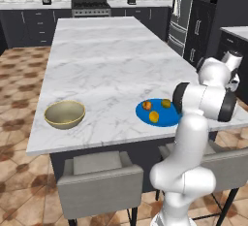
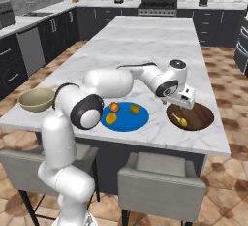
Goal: Take the fruits from the plate on the dining counter and place two fruits in each bowl.
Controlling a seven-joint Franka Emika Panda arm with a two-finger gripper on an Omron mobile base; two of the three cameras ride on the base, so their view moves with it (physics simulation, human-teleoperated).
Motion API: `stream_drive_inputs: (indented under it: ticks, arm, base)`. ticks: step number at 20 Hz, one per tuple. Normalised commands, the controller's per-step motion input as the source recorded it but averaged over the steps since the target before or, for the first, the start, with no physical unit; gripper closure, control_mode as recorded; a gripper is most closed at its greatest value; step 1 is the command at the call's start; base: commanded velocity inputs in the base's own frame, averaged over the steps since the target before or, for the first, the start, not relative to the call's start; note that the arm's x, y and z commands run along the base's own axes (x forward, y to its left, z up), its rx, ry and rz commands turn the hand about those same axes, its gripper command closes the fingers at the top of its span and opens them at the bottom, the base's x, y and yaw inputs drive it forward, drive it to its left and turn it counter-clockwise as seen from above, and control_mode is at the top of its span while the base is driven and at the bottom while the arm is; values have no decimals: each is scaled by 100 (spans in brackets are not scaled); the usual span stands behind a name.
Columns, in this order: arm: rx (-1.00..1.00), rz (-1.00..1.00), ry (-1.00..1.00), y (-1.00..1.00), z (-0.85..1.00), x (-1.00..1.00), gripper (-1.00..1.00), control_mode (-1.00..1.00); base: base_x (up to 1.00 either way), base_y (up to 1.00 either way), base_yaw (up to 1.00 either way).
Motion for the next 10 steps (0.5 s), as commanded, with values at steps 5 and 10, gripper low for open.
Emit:
stream_drive_inputs:
  ticks: [5, 10]
  arm:
    - [-10, 0, -8, 100, 5, -27, -100, -100]
    - [-1, 0, -5, 100, 3, -2, -100, -100]
  base:
    - [0, 0, 0]
    - [0, 0, 0]
